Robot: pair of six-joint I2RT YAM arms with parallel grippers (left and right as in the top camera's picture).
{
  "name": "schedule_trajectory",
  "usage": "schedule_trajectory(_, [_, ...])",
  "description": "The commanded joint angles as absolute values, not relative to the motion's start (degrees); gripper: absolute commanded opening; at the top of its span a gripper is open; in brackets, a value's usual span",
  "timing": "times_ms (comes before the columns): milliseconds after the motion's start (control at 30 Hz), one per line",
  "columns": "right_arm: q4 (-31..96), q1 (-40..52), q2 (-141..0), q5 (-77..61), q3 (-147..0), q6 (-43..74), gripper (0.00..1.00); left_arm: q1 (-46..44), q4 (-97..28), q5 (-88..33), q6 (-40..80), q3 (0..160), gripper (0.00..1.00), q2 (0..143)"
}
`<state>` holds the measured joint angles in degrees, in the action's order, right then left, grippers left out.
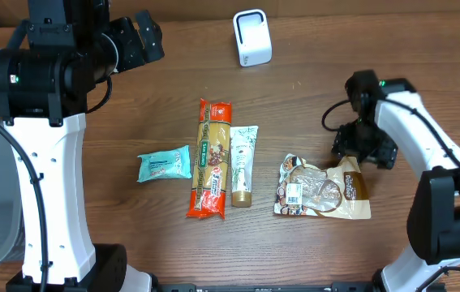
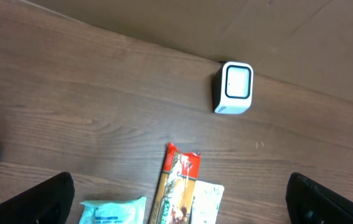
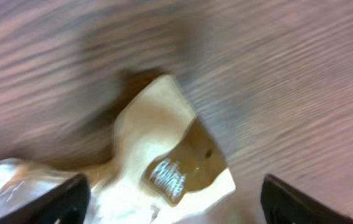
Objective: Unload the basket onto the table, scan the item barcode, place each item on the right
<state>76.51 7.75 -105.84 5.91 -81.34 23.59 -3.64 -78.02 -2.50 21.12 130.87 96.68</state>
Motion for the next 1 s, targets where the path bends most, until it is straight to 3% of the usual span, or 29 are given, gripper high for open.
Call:
schedule_trajectory(0, [80.8,8.8,-105.4,-5.7,-92.3,2.5,0.91,-3.5,-77.8,-1.9,22.3,131.2,1.00,97.1])
schedule_trajectory(67, [85.1,9.8,-105.4,-11.9,-96.0,-9.8,0.94,-3.5,-77.8,-1.9,22.3,131.2,1.00,97.1])
schedule_trajectory(267, [84.1,12.2,-105.6,-19.4,-92.2,-24.4,0.98,-3.5,-77.8,-1.9,22.3,131.2,0.99,97.1])
schedule_trajectory(867, [62.1,15.3,-105.6,-15.9,-66.5,-31.8,1.00,-3.5,-77.8,-1.9,22.3,131.2,0.99,97.1])
schedule_trajectory(967, [60.1,14.9,-105.6,-15.9,-64.1,-31.8,0.91,-3.5,-77.8,-1.9,22.3,131.2,0.99,97.1])
